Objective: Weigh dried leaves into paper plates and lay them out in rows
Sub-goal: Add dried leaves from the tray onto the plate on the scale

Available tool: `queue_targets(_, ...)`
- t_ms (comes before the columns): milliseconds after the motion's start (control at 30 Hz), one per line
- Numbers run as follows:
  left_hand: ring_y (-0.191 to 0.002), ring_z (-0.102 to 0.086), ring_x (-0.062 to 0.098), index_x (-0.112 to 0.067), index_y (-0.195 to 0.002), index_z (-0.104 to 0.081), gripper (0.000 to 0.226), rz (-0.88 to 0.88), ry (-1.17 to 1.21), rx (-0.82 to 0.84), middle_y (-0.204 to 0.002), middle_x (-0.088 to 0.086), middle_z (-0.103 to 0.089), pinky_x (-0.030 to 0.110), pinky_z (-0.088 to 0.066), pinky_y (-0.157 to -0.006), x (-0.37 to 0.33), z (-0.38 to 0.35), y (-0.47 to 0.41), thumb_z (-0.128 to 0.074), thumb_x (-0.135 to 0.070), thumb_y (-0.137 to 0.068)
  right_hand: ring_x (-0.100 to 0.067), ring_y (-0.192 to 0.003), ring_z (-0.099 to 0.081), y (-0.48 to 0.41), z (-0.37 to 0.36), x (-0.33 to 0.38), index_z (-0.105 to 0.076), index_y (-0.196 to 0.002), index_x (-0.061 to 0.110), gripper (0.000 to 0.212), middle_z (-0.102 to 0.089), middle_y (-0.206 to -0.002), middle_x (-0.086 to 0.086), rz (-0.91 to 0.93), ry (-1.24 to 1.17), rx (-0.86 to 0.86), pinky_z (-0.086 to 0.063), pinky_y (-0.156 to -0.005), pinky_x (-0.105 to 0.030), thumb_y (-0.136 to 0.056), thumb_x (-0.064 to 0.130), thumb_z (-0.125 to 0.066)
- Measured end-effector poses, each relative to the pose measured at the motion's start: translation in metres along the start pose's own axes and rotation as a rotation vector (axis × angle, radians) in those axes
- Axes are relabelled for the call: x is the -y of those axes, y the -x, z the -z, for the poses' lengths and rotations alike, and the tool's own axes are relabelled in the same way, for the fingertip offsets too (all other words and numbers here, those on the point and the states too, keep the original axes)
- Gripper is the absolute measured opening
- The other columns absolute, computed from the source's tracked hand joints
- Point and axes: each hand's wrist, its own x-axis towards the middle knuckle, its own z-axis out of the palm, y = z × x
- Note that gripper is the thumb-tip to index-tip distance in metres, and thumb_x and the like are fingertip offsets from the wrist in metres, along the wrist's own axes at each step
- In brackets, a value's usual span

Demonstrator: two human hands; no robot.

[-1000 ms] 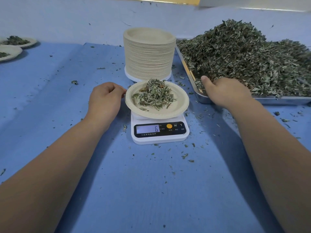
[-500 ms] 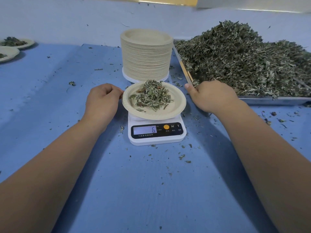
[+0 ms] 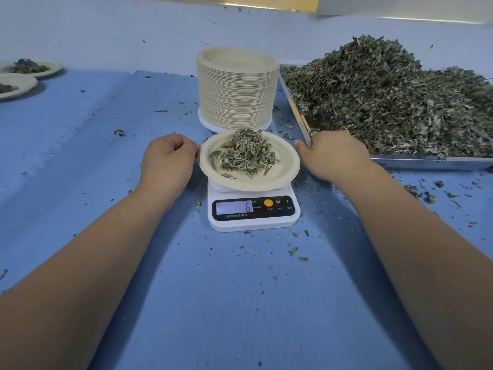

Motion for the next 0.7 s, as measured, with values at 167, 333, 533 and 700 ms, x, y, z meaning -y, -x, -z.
queue_targets(167, -0.068, -0.054, 0.017, -0.007, -0.078, -0.068, 0.026, 0.0, -0.007, -0.001, -0.086, 0.017, -0.068, 0.036, -0.048, -0.067, 0.003, -0.001, -0.002, -0.053, -0.027, -0.074, -0.027, -0.058, -0.053, 0.0, -0.001, -0.006, -0.053, -0.065, 0.011, 0.064, -0.055, -0.062, -0.007, 0.012, -0.105, -0.068, -0.037, -0.055, -0.03, -0.1, 0.062, -0.034)
queue_targets(333, -0.068, -0.053, 0.016, -0.007, -0.079, -0.068, 0.025, -0.011, -0.007, 0.005, -0.086, 0.019, -0.067, 0.036, -0.047, -0.066, 0.004, -0.002, -0.003, -0.053, -0.028, -0.076, -0.029, -0.047, -0.042, -0.007, 0.008, -0.011, -0.042, -0.053, 0.01, 0.062, -0.043, -0.049, -0.009, 0.023, -0.352, -0.164, -0.034, -0.051, -0.029, -0.103, 0.047, -0.043)
queue_targets(533, -0.071, -0.06, 0.018, -0.012, -0.077, -0.071, 0.024, -0.007, -0.015, -0.018, -0.078, -0.001, -0.073, 0.04, -0.053, -0.07, 0.004, -0.001, -0.002, -0.051, -0.025, -0.076, -0.008, -0.034, -0.025, 0.004, 0.048, 0.031, -0.032, -0.05, 0.018, 0.061, -0.029, -0.037, 0.009, 0.203, -0.648, -0.177, -0.026, -0.046, -0.025, -0.103, 0.045, -0.047)
queue_targets(700, -0.091, -0.068, 0.024, -0.015, -0.076, -0.073, 0.025, 0.006, -0.005, -0.044, -0.08, -0.012, -0.074, 0.048, -0.057, -0.087, 0.0, 0.0, 0.0, -0.051, -0.027, -0.073, -0.012, -0.049, -0.044, 0.034, 0.065, 0.066, -0.055, -0.071, 0.006, 0.048, -0.051, -0.06, -0.003, 0.533, -0.542, 0.032, -0.043, -0.058, -0.029, -0.105, 0.04, -0.048)
